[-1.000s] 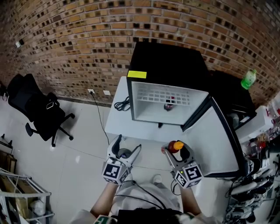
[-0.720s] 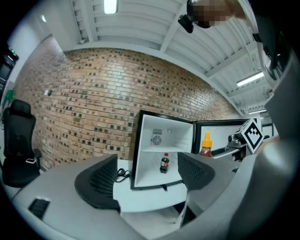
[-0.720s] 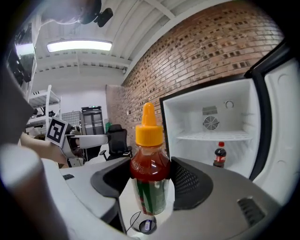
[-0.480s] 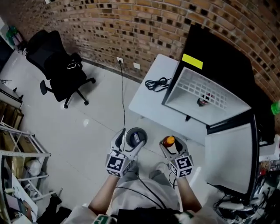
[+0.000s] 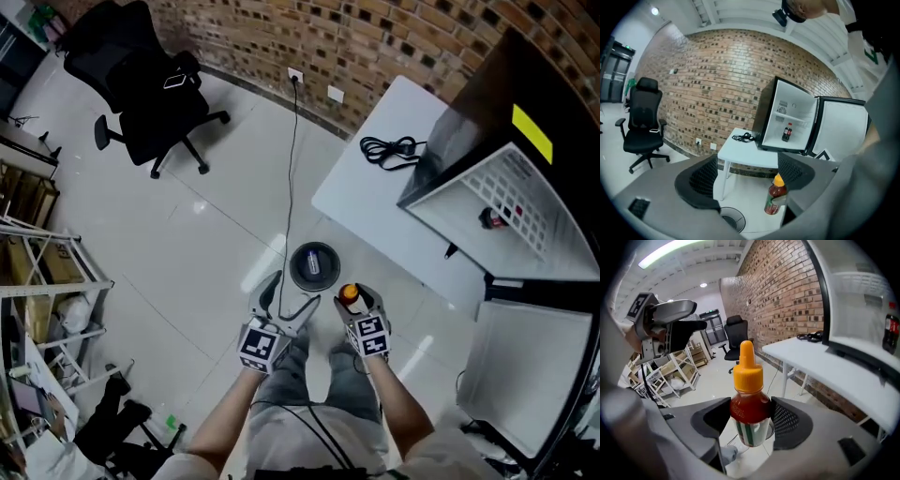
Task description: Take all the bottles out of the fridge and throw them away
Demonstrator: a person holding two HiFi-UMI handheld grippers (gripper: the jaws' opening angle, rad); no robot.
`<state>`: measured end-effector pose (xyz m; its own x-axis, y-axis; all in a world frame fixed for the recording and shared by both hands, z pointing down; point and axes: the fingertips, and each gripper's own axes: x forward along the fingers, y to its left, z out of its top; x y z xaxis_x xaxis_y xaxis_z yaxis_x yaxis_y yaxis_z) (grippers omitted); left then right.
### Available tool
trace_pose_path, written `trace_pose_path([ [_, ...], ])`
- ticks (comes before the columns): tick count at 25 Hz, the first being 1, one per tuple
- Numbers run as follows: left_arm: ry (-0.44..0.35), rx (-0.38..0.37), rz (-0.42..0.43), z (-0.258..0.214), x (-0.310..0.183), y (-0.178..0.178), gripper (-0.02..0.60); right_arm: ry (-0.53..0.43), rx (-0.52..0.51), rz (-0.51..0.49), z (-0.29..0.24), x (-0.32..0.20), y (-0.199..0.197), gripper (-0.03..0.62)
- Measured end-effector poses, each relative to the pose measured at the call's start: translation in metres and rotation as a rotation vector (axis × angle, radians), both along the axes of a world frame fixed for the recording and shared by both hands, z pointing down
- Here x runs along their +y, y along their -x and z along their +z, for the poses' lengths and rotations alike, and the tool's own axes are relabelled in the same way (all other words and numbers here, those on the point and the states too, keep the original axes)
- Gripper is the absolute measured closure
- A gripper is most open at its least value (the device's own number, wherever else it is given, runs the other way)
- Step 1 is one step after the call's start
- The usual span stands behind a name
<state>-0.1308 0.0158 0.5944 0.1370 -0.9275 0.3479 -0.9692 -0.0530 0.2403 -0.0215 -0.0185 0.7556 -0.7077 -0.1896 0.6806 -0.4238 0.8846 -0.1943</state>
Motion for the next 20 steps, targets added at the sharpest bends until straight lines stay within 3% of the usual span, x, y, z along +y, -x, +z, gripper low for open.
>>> trace_pose_path([
  [7, 0.11, 0.013, -0.038, 0.108, 0.005, 0.032, 0.195, 0.104, 0.084, 0.02, 0.145, 0.0, 0.037, 0.31],
  [11, 0.113, 0.049, -0.075, 0.149, 0.002, 0.047, 0.195, 0.144, 0.146, 0.024, 0.217, -0.006, 0.055, 0.31],
  [14, 0.125, 0.038, -0.051, 0.183, 0.004, 0.057, 0.195, 0.176, 0.201, 0.043, 0.27, -0.005, 0.062, 0.31],
  [20, 0.153, 0.062, -0.055, 0.22, 0.004, 0.07, 0.195, 0.226, 0.285, -0.002, 0.336, 0.001, 0.075, 0.309],
])
